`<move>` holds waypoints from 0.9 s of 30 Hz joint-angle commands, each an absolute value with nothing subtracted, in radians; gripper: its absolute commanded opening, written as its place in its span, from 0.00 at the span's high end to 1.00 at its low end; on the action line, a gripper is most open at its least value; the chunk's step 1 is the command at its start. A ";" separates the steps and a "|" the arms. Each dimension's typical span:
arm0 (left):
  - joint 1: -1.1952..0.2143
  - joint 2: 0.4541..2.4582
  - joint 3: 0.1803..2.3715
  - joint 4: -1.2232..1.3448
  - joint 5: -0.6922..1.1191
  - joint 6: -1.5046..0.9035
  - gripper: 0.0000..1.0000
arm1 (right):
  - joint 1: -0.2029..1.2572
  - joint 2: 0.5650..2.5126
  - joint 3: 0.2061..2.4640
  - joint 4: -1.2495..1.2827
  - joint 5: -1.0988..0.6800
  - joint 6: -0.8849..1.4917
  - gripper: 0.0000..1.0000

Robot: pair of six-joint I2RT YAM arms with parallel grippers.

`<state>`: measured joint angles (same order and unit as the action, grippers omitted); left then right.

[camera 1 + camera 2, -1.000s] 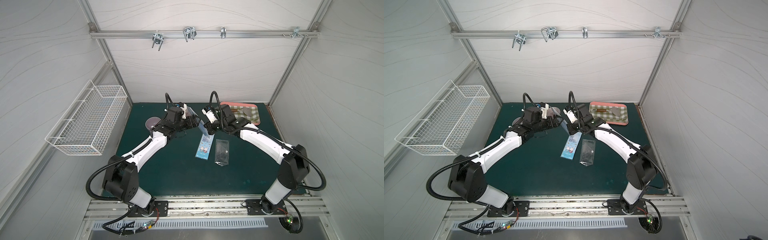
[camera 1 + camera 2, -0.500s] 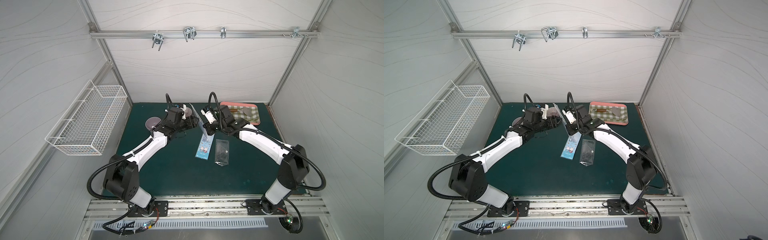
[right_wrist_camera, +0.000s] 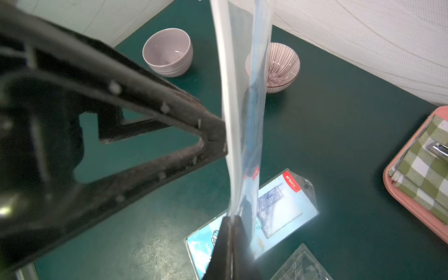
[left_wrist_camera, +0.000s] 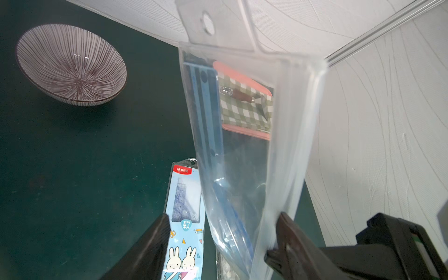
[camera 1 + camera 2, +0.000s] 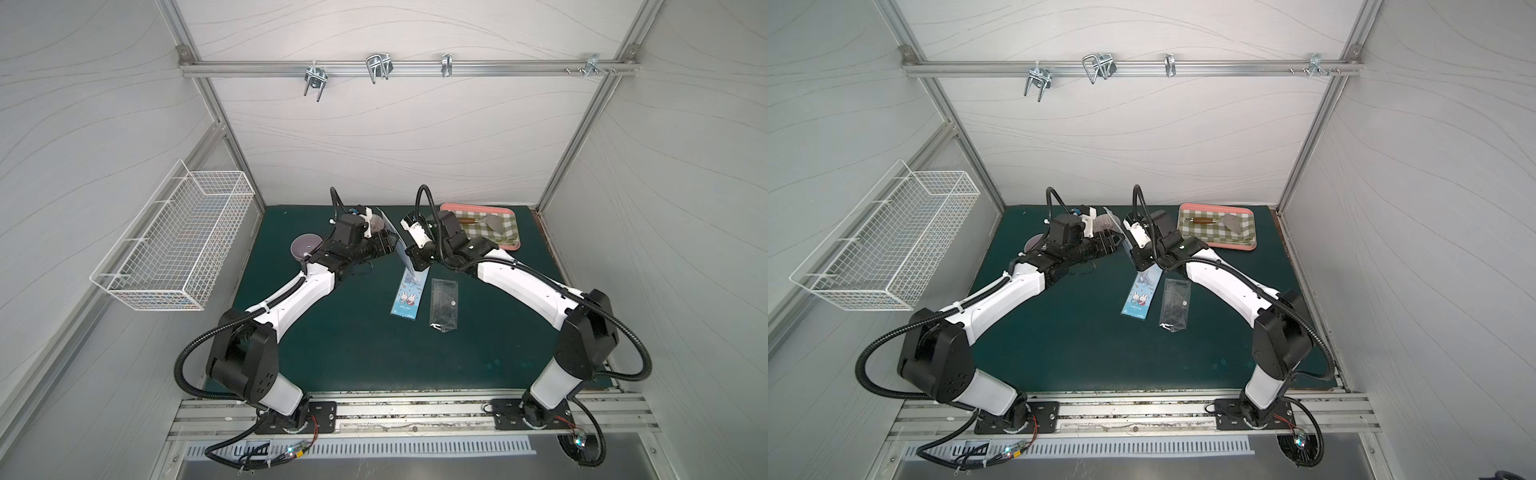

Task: Open the ruler set and take out the ruler
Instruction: Adjust the ruler set bag.

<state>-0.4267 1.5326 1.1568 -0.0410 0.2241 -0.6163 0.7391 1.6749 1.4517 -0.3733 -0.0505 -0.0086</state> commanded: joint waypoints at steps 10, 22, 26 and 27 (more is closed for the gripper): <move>-0.431 1.570 1.176 0.001 0.208 -0.643 0.63 | 0.763 1.672 1.453 -0.346 -0.009 -0.051 1.00; -0.431 1.565 1.160 0.002 0.232 -0.641 1.00 | 0.761 1.672 1.459 -0.347 -0.010 -0.040 1.00; -0.431 1.565 1.160 0.005 0.244 -0.641 1.00 | 0.762 1.670 1.459 -0.348 -0.016 -0.036 1.00; -0.431 1.565 1.163 0.005 0.248 -0.641 1.00 | 0.761 1.669 1.459 -0.347 -0.018 -0.036 1.00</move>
